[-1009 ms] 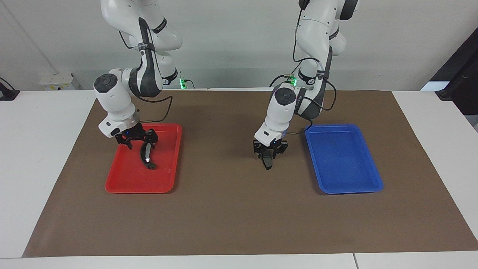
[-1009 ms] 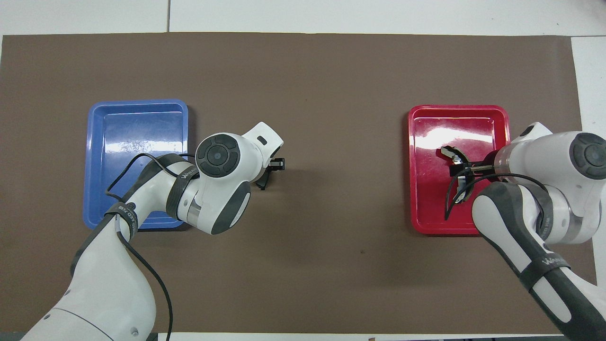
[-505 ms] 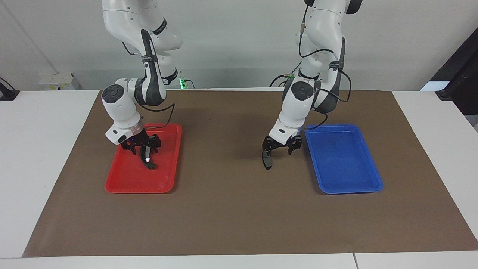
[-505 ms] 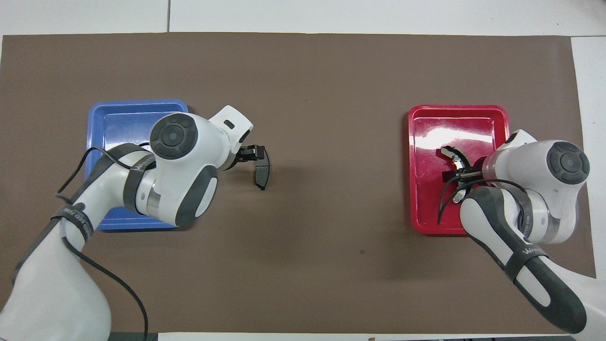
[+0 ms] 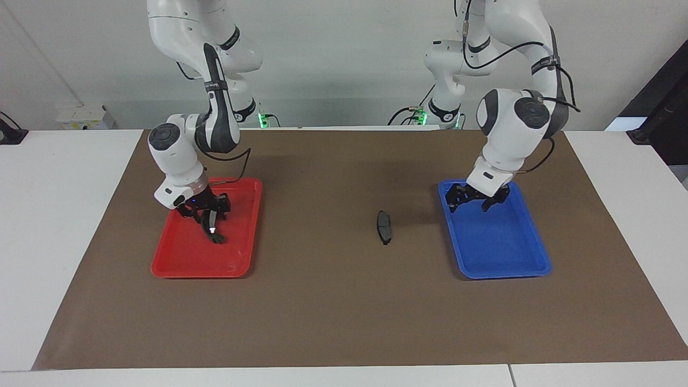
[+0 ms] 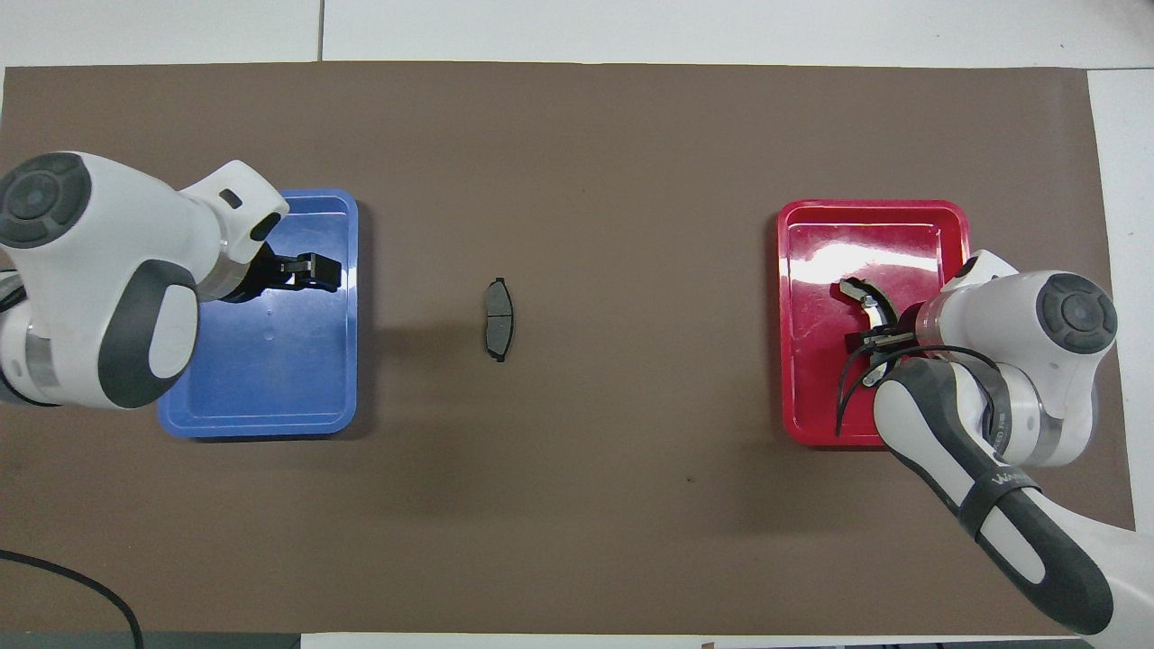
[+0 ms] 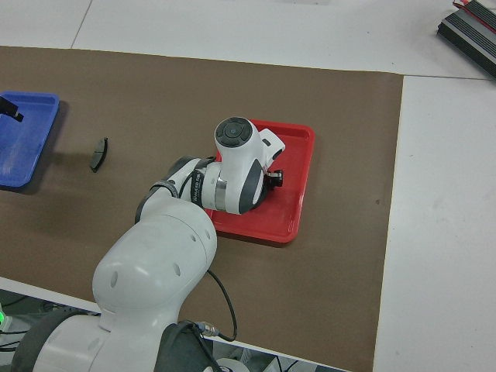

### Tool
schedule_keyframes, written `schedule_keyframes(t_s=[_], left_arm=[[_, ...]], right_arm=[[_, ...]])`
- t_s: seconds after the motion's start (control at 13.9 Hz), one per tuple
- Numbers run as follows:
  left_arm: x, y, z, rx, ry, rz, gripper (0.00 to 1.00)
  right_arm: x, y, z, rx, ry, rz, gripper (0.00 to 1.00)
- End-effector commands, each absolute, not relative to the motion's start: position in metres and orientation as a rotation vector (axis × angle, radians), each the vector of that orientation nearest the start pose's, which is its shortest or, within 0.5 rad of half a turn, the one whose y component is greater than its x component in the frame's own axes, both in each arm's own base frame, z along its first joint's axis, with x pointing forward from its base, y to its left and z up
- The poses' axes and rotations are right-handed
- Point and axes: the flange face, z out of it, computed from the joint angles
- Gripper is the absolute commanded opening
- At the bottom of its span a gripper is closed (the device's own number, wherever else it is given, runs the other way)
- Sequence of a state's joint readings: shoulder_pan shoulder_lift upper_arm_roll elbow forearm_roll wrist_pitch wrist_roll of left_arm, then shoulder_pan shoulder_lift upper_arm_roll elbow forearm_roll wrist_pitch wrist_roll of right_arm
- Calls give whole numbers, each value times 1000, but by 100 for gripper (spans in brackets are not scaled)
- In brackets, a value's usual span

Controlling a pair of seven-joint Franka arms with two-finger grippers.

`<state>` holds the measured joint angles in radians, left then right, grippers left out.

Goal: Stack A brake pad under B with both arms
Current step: 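Release the small pad while the right gripper lifts the curved pad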

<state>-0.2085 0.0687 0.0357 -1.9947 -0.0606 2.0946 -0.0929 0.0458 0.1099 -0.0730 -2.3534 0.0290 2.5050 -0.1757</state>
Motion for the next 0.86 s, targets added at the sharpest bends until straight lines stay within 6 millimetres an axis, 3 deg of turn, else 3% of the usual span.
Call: schedule_keyframes(t_s=[0.0, 0.14, 0.22, 0.36, 0.43, 0.65, 0.79], left_arm=[[552, -61, 456, -3205, 120, -17, 99], [549, -36, 477, -3205, 120, -48, 99], [549, -29, 485, -3202, 105, -44, 99], [553, -21, 513, -3194, 109, -16, 99], [557, -5, 527, -3192, 92, -5, 99], [561, 5, 563, -3173, 131, 16, 99], [566, 7, 583, -3106, 149, 62, 99]], right_arm=[[516, -17, 290, -3111, -207, -77, 23], [520, -15, 294, -3112, -197, -89, 0], [521, -13, 296, -3112, -181, -84, 0], [533, -8, 322, -3105, -160, -46, 0], [540, -6, 337, -3101, -152, -15, 0], [559, 38, 378, -3094, -173, 37, 0], [568, 95, 396, -3100, -114, 33, 0]])
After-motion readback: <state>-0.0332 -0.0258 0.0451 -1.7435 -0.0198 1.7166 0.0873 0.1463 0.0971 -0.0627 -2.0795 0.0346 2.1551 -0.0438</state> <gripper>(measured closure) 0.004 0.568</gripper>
